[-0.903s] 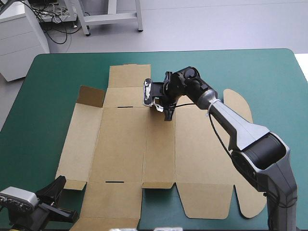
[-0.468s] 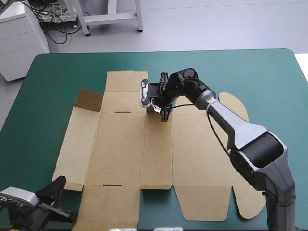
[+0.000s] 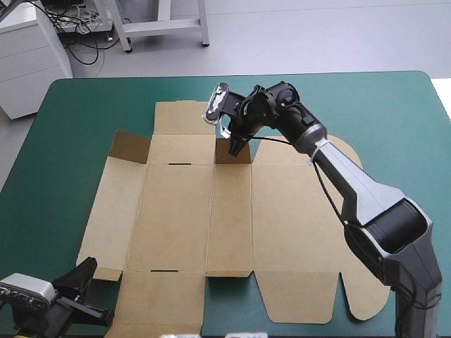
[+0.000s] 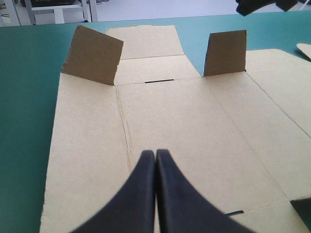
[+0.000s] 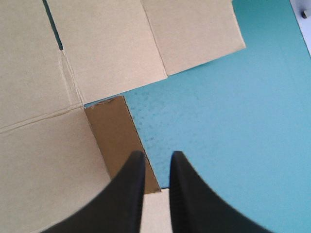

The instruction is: Fold the box

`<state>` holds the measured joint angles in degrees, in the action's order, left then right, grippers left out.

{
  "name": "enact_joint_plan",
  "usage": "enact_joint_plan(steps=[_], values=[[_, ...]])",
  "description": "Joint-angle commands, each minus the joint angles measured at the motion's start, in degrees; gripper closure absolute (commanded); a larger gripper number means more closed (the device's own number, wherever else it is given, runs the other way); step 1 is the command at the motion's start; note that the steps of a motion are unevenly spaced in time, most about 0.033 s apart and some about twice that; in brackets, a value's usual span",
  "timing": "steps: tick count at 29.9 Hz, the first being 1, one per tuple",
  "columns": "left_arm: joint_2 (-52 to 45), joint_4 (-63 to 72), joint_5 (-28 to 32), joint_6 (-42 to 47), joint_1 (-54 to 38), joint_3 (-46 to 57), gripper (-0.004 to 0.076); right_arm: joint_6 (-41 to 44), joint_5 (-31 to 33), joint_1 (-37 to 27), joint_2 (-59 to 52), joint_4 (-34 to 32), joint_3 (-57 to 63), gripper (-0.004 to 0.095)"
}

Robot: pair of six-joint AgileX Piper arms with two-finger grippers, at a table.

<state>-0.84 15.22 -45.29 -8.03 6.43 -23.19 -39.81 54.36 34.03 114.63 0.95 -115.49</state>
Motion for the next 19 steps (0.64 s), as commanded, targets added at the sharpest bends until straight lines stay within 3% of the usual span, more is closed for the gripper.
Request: enact_joint_plan(steps=[1, 7, 13, 19], values=[[0.29, 1.24, 4.25, 0.13, 0.05, -1.22, 0.0756, 5.71, 0.67, -0.20, -5.23, -1.59, -2.13, 0.0918], [0.29, 1.24, 4.39, 0.13, 0.05, -1.22, 0.0756, 16.49, 5.60, -0.20, -5.72, -8.98, -2.13, 0.0920], [0.29, 1.33, 4.91, 0.13, 0.05, -1.22, 0.0756, 29.19, 15.15, -0.83, -6.57, -15.63, -2.13, 0.0920], [0.29, 1.33, 4.91, 0.13, 0.05, -1.22, 0.0756, 33.50, 17.12, -5.58, -12.57, -8.70, -2.03, 0.0928]])
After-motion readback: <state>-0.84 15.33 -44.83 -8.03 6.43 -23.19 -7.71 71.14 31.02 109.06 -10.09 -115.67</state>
